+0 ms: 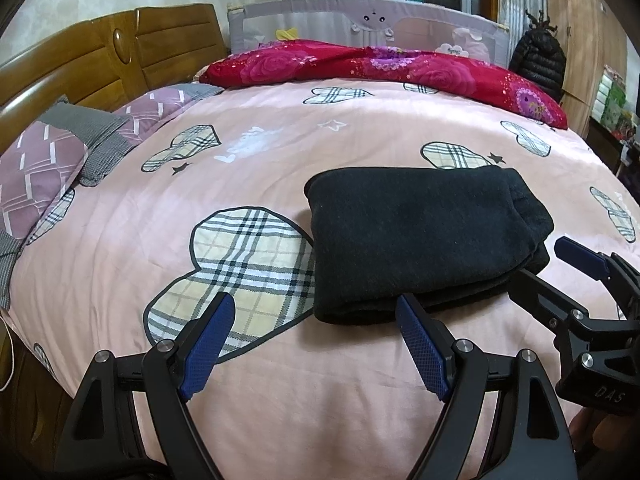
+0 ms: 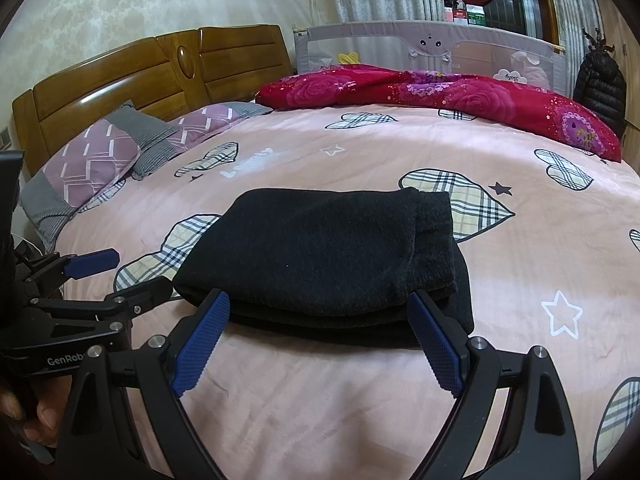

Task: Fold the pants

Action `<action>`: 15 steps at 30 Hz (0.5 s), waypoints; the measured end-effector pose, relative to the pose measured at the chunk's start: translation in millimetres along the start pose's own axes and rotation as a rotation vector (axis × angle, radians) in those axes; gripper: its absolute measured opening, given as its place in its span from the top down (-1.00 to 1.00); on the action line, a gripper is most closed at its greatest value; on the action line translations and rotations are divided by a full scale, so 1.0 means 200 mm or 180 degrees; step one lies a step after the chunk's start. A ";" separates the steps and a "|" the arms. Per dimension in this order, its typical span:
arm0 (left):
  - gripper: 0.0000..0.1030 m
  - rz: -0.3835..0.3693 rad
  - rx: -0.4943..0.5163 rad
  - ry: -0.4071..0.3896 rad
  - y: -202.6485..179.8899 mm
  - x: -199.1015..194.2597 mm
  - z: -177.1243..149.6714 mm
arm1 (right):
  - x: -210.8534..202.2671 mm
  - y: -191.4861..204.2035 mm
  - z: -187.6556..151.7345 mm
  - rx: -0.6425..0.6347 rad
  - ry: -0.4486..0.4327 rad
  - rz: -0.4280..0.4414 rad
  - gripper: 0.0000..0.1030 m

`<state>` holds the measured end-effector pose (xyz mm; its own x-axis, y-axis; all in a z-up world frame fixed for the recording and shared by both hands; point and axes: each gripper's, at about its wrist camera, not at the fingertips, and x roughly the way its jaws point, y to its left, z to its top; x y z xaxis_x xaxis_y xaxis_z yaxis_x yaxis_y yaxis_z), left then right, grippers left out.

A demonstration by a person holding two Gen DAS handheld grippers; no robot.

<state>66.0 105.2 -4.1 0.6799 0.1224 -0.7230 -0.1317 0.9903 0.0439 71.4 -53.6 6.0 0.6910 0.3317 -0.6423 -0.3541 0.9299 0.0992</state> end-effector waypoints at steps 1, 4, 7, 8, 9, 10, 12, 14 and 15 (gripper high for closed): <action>-0.61 0.0006 -0.0002 -0.0002 0.00 0.00 0.00 | 0.00 0.00 0.00 -0.0001 0.0004 -0.0003 -0.76; -0.61 0.0001 -0.0008 0.0007 0.00 0.00 0.01 | 0.00 0.00 0.01 0.0010 0.0006 0.0003 -0.76; -0.61 -0.0003 -0.0013 0.0013 0.00 0.01 0.01 | 0.00 0.00 0.01 0.0004 0.0011 0.0004 -0.76; -0.61 -0.0003 -0.0011 0.0011 0.00 0.01 0.01 | 0.00 0.00 0.01 0.0008 0.0011 0.0008 -0.76; -0.61 -0.0007 -0.0008 0.0013 0.00 0.01 0.01 | 0.00 0.00 0.01 0.0014 0.0011 0.0009 -0.76; -0.61 -0.0003 0.0000 0.0017 0.00 0.01 0.01 | 0.00 0.00 0.01 0.0020 0.0012 0.0008 -0.76; -0.61 -0.0004 0.0015 0.0028 -0.01 0.01 0.01 | 0.00 0.00 0.01 0.0032 0.0017 0.0009 -0.76; -0.61 0.0004 0.0036 0.0024 -0.02 0.01 0.01 | 0.00 -0.01 0.01 0.0052 0.0020 0.0005 -0.76; -0.61 0.0007 0.0045 0.0022 -0.02 0.01 0.01 | 0.00 -0.01 0.01 0.0063 0.0018 0.0005 -0.76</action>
<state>69.3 100.7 -4.4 0.6747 0.1242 -0.7276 -0.1229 0.9909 0.0552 73.5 -55.7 7.4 0.6868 0.3324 -0.6464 -0.3427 0.9323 0.1153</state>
